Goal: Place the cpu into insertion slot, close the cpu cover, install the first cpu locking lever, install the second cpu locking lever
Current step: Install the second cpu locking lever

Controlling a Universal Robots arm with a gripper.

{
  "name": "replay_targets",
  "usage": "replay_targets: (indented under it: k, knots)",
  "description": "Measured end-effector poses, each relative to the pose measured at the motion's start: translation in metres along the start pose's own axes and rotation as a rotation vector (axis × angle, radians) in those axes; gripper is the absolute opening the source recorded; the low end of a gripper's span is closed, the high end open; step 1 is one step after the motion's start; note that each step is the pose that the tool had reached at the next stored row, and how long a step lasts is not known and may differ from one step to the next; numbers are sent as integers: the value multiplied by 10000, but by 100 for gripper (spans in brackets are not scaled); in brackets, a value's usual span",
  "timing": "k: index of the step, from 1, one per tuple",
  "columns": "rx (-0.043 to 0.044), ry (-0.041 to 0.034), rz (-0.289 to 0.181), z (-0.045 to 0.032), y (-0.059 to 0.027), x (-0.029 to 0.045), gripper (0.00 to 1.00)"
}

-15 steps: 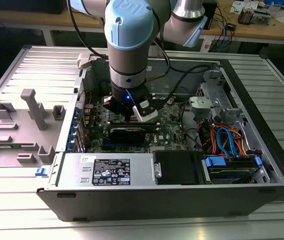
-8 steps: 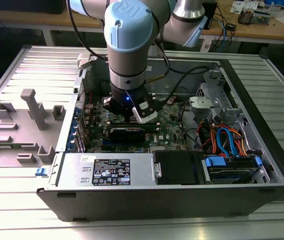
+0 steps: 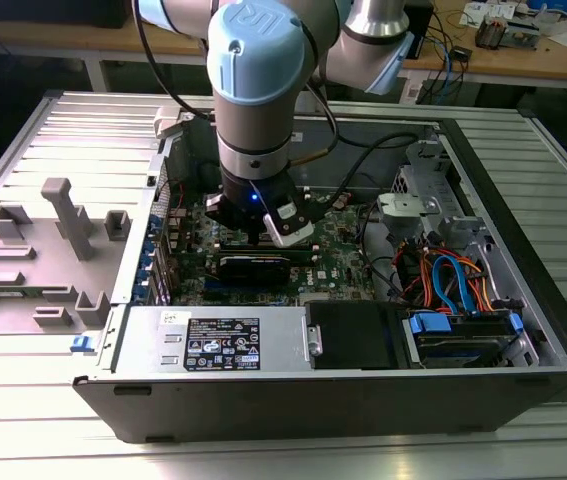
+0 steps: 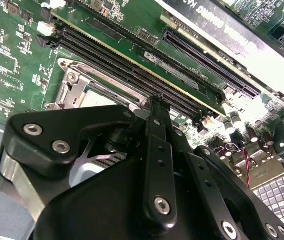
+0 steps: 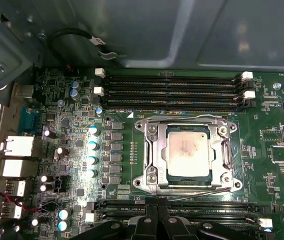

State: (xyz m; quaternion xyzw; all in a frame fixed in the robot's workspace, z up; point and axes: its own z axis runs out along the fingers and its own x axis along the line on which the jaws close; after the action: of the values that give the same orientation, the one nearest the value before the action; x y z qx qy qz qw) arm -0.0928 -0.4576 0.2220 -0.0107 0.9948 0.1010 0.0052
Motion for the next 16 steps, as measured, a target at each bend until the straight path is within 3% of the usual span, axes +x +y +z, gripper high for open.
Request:
replay_targets:
  k: [6, 13, 16]
  knots:
    - [-12, 3, -11, 30, -7, 2, 11]
    - [-61, 3, -16, 50, -9, 71, 11]
    - [-128, 1, -13, 72, -14, 73, 11]
